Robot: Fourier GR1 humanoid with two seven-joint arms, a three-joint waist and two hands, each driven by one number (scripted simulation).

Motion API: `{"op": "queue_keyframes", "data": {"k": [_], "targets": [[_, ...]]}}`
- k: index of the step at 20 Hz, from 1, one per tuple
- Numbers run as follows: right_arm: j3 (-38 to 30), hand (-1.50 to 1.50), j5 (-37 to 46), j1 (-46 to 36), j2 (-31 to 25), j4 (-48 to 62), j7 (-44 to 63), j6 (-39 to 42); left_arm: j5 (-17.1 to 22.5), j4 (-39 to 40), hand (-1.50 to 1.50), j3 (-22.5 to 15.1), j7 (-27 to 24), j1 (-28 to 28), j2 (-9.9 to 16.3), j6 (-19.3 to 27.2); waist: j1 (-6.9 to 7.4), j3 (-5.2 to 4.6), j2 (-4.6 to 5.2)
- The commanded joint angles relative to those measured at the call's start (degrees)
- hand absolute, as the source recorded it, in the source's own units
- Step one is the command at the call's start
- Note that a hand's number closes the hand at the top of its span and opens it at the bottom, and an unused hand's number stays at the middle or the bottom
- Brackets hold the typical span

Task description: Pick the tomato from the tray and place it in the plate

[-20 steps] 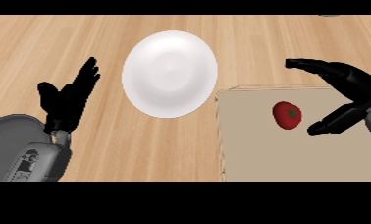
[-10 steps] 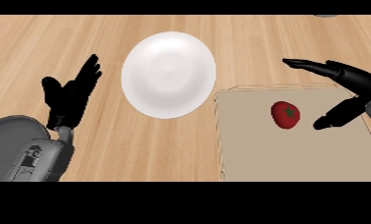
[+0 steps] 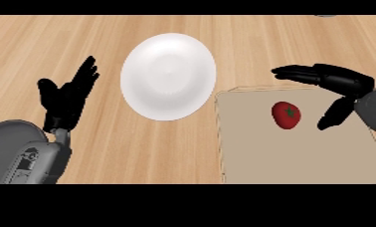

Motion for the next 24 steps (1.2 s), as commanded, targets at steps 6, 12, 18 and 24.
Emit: {"op": "queue_keyframes", "data": {"k": [6, 12, 18, 24], "targets": [[4.3, -1.5, 9.6, -4.4, 4.7, 7.1, -8.3, -0.2, 0.5, -2.0, 0.0, 1.8, 1.2, 1.7, 1.4, -2.2, -0.89, -0.07, -0.41], [5.4, -1.5, 12.8, -5.3, 8.0, 8.2, -5.5, -1.0, -1.5, -2.8, 0.0, 0.4, -0.2, 4.2, -1.7, -0.6, -1.29, -0.09, -0.55], [3.2, -1.5, 16.4, -5.4, 10.3, 10.9, -5.5, -3.1, -2.5, -0.6, 0.0, 2.6, -1.7, 3.3, -1.9, -0.9, -1.64, -0.11, -0.52], [2.7, -1.5, 19.8, -5.7, 11.6, 10.0, -4.0, -3.7, -4.0, 0.4, 0.0, 1.6, -1.8, 4.1, -3.9, -1.0, -1.87, -0.12, -0.59]]}}
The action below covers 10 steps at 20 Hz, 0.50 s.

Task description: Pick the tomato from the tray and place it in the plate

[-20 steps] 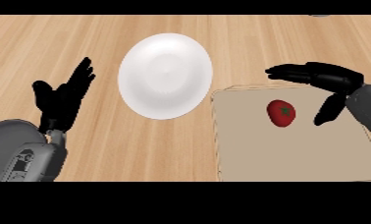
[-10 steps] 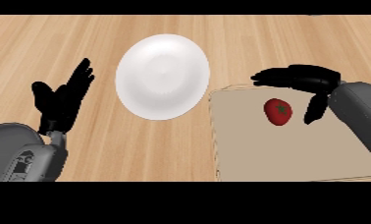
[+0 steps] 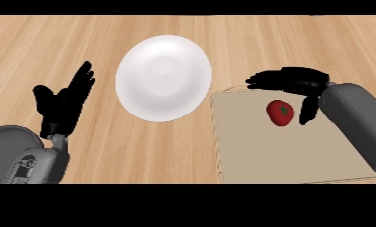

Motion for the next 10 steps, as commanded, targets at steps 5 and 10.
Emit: {"op": "queue_keyframes", "data": {"k": [5, 10], "targets": [[0.9, -1.5, 6.7, 0.1, 2.7, 1.6, -4.0, 1.0, -1.9, -3.3, 0.0, -1.1, 0.5, 3.1, -2.1, 0.6, 0.33, 0.1, -0.03], [3.5, 1.5, 7.5, 2.8, 4.0, -4.5, -5.6, -0.3, -2.3, -1.6, 0.0, -0.5, 0.6, 0.7, -1.8, 0.5, -0.62, 0.07, -0.21]]}}
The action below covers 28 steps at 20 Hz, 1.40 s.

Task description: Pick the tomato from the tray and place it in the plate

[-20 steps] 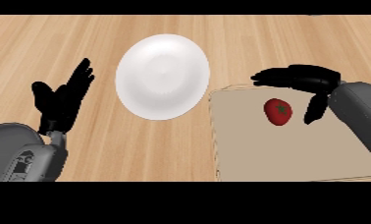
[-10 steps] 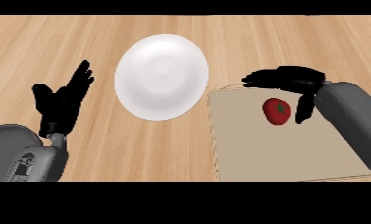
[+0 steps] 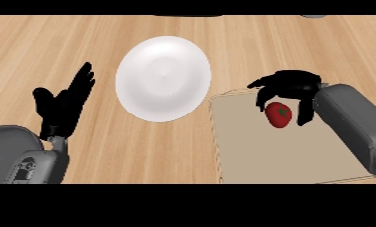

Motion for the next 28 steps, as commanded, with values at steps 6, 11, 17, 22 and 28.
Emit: {"op": "queue_keyframes", "data": {"k": [6, 11, 17, 22, 28], "targets": [[0.6, 1.5, -0.6, 6.2, -1.9, -2.8, -10.6, 0.2, 0.4, -1.2, 0.0, 1.2, 0.2, 1.1, 0.2, -0.6, -0.27, 0.69, 0.54], [-5.8, 1.5, -5.0, 5.1, -0.5, -7.9, -5.2, -2.7, -0.9, -1.8, 0.0, 0.4, 3.1, 0.0, -1.3, 1.5, -0.84, 0.69, 0.28], [-11.0, 1.5, -6.0, -1.4, 18.2, -2.2, 33.9, -5.1, -0.3, 0.6, 0.0, 0.8, 1.0, -0.6, -0.2, -0.5, 1.12, -0.07, -0.75], [-15.9, 1.5, -4.8, -6.6, 23.4, -4.4, 49.2, -13.9, -0.4, 1.2, 0.0, 0.4, 1.3, -0.1, -0.4, -0.7, 0.48, 0.07, -2.39], [-18.5, 1.5, 1.3, -13.6, 29.6, -5.4, 69.5, -28.6, -0.4, 2.0, 0.0, 0.5, 1.4, -0.1, -0.2, -1.0, 0.47, -0.17, -2.69]]}}
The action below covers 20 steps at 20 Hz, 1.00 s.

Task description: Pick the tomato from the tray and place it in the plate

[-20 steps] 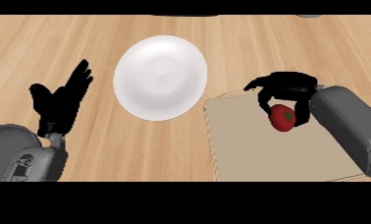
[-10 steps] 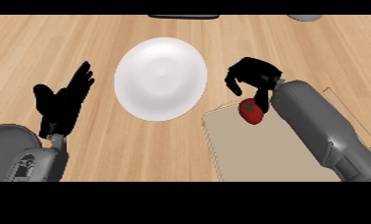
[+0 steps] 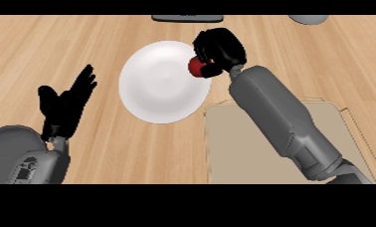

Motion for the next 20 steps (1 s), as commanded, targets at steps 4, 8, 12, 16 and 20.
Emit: {"op": "queue_keyframes", "data": {"k": [4, 8, 12, 16, 20], "targets": [[-2.7, 1.5, 5.9, -6.6, 6.3, 0.3, 27.2, -18.1, -0.4, 0.4, 0.0, -0.7, -0.4, -0.6, -0.3, -0.2, 1.34, 0.32, 1.04], [-1.6, 1.5, 9.3, -10.9, 6.4, 2.2, 42.5, -25.1, -0.5, -0.1, 0.0, -1.6, 0.2, -2.4, -0.4, -1.1, 3.91, 0.44, 2.08], [3.1, 1.5, 14.3, -13.0, 6.5, 5.6, 58.0, -31.1, -0.4, 0.8, 0.0, -1.7, 0.5, -4.0, -0.8, -1.3, 4.9, 0.5, 3.2], [8.0, 1.5, 18.0, -17.6, 6.5, 7.0, 72.0, -30.5, -0.8, 2.3, 0.0, -1.6, -1.0, -5.5, -1.1, -1.5, 4.93, 0.57, 3.48], [12.5, 1.5, 18.4, -16.8, 6.5, 6.5, 78.8, -28.0, -0.3, 1.7, 0.0, -1.2, 0.1, -5.4, -0.6, -2.0, 4.32, 0.77, 3.47]]}}
